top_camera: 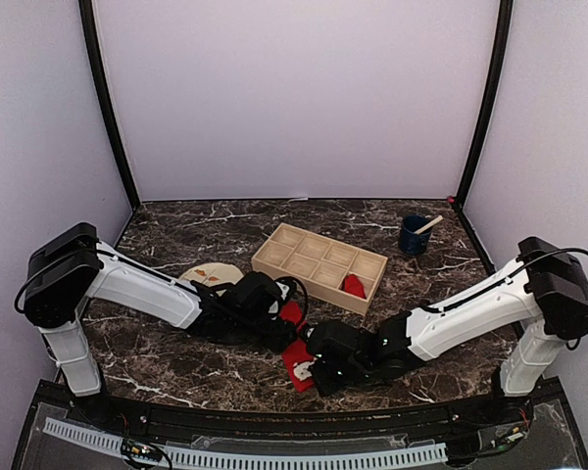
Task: Roll the socks
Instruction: Rotate the sock at the center of the board, then pick up the sock from the center of the board.
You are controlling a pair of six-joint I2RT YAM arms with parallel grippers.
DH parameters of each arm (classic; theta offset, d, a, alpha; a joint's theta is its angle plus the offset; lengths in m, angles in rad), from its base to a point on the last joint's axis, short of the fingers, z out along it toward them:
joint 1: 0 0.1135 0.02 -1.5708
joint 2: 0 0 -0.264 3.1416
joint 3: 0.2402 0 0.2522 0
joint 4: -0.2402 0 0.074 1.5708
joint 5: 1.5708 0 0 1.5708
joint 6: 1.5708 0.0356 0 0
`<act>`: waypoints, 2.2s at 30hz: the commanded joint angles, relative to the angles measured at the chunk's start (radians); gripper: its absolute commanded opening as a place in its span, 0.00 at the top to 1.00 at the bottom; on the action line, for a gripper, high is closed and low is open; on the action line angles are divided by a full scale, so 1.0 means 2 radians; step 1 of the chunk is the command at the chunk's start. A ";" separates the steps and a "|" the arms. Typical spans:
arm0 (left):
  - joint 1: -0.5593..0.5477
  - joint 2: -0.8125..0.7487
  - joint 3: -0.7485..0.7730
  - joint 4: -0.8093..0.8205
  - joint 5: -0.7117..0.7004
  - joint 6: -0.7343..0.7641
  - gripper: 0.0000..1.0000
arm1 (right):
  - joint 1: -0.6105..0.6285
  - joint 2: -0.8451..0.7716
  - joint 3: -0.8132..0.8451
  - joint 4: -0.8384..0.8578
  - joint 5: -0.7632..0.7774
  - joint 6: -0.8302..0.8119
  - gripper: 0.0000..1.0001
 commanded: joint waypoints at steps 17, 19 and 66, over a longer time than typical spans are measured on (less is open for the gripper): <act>0.029 0.005 -0.028 0.073 0.063 0.052 0.52 | 0.011 0.094 0.143 0.001 -0.038 -0.058 1.00; 0.030 -0.003 -0.030 0.069 0.059 0.052 0.52 | 0.011 0.093 0.160 -0.007 -0.028 -0.071 1.00; 0.029 -0.310 -0.217 -0.027 -0.035 -0.116 0.34 | 0.011 -0.007 0.057 -0.021 -0.041 -0.406 0.56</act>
